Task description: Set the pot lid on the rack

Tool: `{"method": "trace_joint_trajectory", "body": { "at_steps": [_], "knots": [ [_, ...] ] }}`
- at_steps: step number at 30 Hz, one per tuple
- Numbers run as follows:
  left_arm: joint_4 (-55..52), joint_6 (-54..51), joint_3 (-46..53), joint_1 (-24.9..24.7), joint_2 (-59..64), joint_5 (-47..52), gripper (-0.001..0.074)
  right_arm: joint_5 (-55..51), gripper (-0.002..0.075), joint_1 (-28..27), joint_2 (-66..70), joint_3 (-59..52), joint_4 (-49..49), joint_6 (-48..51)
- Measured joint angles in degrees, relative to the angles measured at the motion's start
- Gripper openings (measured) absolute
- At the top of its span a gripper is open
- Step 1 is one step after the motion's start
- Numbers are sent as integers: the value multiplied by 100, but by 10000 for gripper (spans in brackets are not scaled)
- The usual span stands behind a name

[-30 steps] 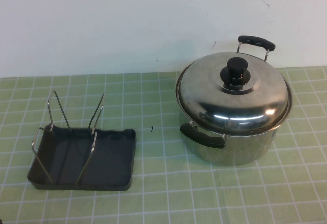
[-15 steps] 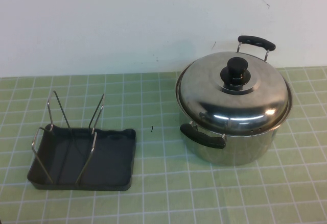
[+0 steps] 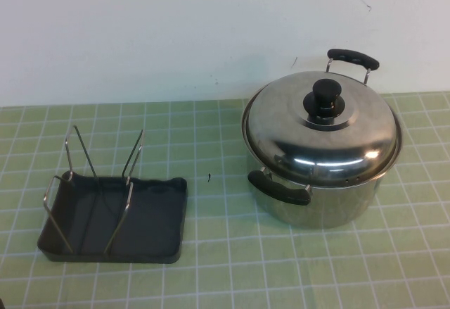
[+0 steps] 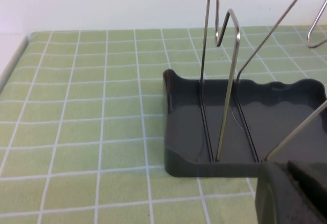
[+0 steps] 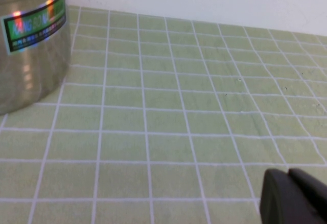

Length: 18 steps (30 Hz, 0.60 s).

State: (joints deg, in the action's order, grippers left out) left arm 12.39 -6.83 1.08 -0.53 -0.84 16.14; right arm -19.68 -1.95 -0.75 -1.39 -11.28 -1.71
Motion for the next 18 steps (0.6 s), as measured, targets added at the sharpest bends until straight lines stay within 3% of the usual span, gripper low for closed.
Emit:
{"method": "trace_joint_trajectory", "body": {
  "at_steps": [5,18],
  "knots": [
    [-40,-14,11,0,0,-448,-2,681,-1,0,0,-23,-11,0],
    [-291,-21,11,0,0,-3794,-2,4782,-1,0,0,-23,-171,-39]
  ]
}}
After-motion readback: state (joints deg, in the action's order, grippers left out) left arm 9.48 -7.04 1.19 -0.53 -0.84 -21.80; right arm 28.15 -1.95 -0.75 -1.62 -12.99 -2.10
